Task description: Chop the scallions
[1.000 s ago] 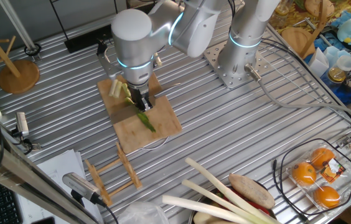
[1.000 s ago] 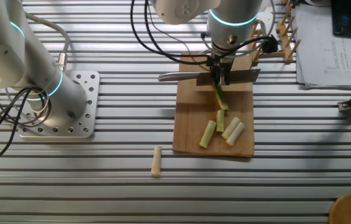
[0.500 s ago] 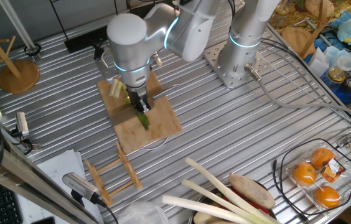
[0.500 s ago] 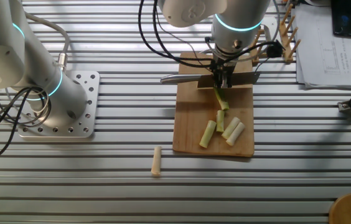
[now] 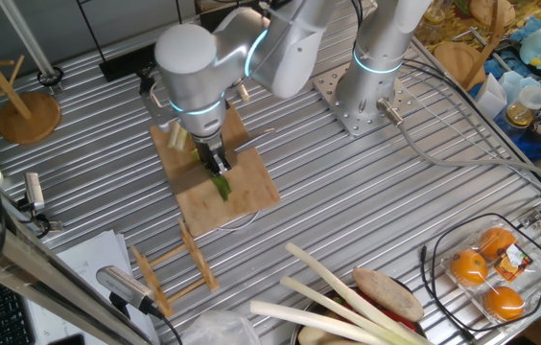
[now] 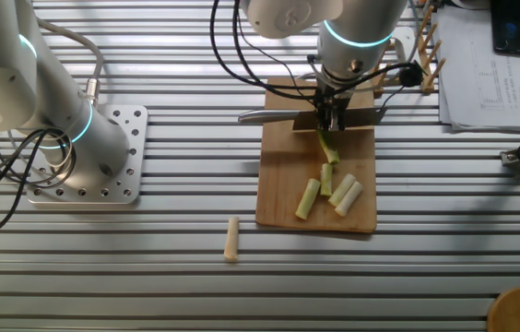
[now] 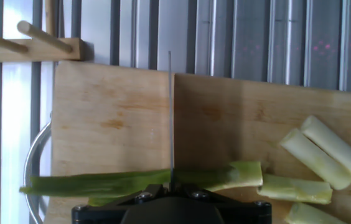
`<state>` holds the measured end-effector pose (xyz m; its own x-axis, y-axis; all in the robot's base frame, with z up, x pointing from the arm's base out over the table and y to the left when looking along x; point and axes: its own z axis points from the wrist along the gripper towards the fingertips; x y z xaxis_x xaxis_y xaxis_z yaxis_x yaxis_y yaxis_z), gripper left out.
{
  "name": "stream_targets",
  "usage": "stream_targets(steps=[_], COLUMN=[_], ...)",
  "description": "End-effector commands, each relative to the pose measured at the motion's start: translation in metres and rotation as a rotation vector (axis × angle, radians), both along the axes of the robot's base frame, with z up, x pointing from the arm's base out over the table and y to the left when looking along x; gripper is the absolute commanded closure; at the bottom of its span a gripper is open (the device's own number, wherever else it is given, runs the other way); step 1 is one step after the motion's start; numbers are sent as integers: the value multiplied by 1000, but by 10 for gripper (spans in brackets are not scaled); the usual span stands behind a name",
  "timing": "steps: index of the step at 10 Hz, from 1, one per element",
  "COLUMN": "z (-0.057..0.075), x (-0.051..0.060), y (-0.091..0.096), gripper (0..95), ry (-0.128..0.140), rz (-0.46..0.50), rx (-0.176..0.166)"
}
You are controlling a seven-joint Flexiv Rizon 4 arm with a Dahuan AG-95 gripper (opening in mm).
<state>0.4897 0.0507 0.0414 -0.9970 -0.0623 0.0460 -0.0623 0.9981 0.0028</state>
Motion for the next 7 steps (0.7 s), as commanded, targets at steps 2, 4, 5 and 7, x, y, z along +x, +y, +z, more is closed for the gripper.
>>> stream_targets(steps=[2, 4, 5, 7], z=[-27, -27, -29, -28], x=[1, 1, 1, 4], y=[2, 2, 1, 0], gripper=[950, 950, 950, 950], ry=[-2, -6, -15, -21], rz=[15, 19, 16, 17], rx=[-27, -34, -29, -31])
